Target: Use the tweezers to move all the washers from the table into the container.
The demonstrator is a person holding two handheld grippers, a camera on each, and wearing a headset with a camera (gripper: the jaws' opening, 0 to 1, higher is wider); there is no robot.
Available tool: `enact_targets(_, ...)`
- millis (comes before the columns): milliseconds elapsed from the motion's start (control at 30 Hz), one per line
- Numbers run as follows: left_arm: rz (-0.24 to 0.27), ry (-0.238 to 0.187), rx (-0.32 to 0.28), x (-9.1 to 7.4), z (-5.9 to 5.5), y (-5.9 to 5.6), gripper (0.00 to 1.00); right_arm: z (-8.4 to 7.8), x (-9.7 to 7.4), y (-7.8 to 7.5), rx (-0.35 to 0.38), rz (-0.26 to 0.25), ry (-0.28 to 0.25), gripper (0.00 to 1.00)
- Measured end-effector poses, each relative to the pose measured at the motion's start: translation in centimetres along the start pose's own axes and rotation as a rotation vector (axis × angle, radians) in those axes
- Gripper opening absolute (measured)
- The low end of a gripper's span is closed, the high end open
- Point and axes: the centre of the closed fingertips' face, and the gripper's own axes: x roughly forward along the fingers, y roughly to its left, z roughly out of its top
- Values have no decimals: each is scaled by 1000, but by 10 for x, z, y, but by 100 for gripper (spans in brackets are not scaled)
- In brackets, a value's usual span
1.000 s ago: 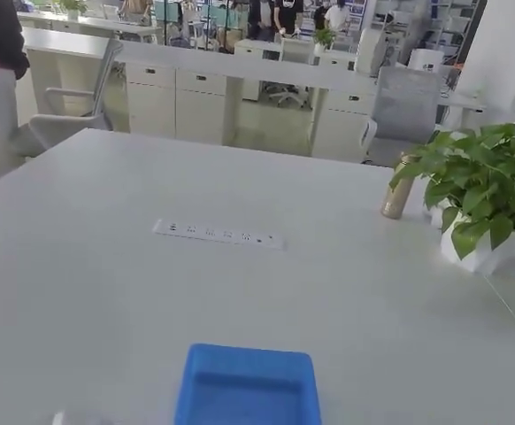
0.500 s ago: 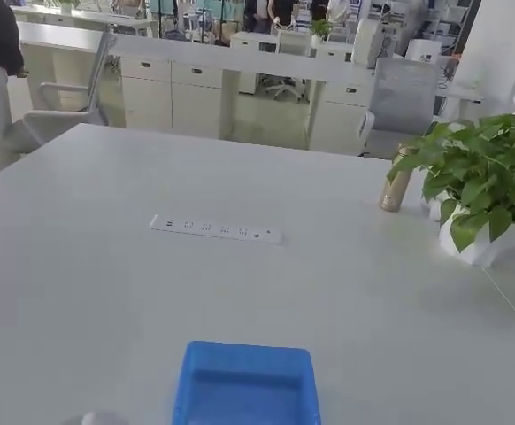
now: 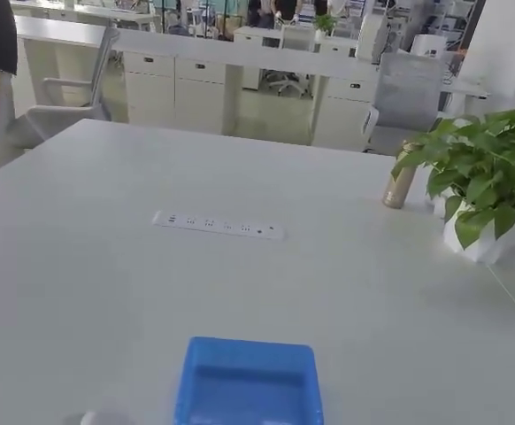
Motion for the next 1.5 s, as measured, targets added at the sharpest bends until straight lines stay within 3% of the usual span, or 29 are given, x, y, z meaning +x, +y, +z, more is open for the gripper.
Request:
enact_targets(133, 0, -86, -34, -16, 19, -2, 0, 3, 2, 2, -21, 3, 0, 30)
enact_targets(333, 10, -109, -9, -28, 32, -8, 0, 9, 5, 5, -66, 27, -6, 29)
enact_targets(467, 16, -128, -2, -35, 45, -12, 0, 10, 10, 14, -122, 71, 9, 29)
enact_targets(600, 21, -167, 10, -42, 62, -14, 0, 10, 17, 23, -191, 115, 28, 25)
enact_targets(667, 21, -184, 17, -43, 69, -15, 0, 11, 21, 26, -194, 131, 22, 22)
enact_targets(800, 28, -258, 14, -43, 84, -15, 0, 15, 26, 29, -160, 170, -9, 21)
enact_targets(933, 24, -266, 23, -43, 88, -16, 0, 9, 25, 26, -199, 171, 20, 16)
enact_targets(1233, 0, -358, 18, -41, 106, -16, 0, 2, 21, 18, -239, 183, 40, 8)
enact_targets(1367, 12, -380, 9, -45, 107, -13, 0, 8, 21, 20, -234, 203, 11, 8)
enact_targets(1500, 34, -375, 0, -54, 101, -8, 0, 22, 25, 22, -250, 215, -13, 8)
